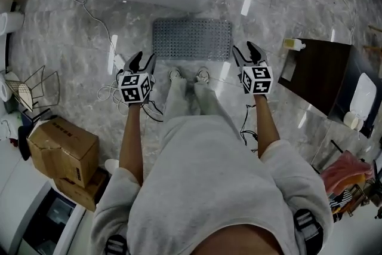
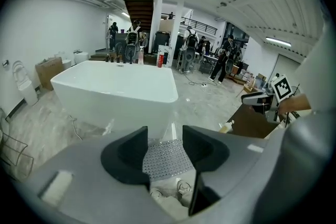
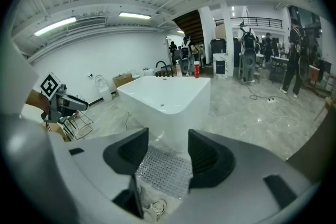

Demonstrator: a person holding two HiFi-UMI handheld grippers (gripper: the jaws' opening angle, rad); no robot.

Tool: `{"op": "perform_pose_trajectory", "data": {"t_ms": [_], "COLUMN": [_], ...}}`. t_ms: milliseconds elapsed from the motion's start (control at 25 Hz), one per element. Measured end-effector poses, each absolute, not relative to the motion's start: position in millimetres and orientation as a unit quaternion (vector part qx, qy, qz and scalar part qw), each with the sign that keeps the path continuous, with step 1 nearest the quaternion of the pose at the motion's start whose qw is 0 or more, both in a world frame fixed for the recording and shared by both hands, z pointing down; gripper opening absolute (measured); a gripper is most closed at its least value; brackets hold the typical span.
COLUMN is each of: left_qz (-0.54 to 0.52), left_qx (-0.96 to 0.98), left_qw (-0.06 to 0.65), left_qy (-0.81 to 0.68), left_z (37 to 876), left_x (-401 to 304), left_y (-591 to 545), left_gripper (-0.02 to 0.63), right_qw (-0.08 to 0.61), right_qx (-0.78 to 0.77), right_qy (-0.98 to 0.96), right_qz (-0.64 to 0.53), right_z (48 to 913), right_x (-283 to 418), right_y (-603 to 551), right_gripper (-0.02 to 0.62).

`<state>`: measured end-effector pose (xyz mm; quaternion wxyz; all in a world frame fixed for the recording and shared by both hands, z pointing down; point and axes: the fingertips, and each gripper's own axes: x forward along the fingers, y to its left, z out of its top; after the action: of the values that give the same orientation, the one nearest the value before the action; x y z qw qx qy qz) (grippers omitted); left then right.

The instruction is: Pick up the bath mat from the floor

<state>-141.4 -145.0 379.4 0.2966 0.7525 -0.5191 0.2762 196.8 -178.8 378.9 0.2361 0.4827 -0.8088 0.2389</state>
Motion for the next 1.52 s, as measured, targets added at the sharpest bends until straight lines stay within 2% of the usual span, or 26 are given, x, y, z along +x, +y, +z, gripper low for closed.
{"op": "perform_pose_trajectory", "data": {"t_ms": [600, 1120, 1520], "left_qz": [0.303, 0.298, 0.296], "left_qx": [0.775, 0.775, 0.751], "left_qw": [0.301, 0.311, 0.332], "left_qy": [-0.466, -0.463, -0.488], "left_z": [461.7, 532.1, 595.1], "left_x": [-170.9, -193.7, -219.1], "left_y": [-143.9, -150.3, -158.4], "left_gripper": [0.215, 0.215, 0.215], "right_qw": [0.219, 0.234, 0.243], "right_qx": [0.546, 0.538, 0.532], "right_qy": [-0.764, -0.766, -0.762], "right_qz": [0.266, 0.264, 0.278], "right_z": [429.7, 494.3, 559.9], "right_x": [170.8, 140.1, 148.3], "right_y": [-160.3, -155.0, -153.2], "right_gripper": [0.242, 0.242, 0.242]}}
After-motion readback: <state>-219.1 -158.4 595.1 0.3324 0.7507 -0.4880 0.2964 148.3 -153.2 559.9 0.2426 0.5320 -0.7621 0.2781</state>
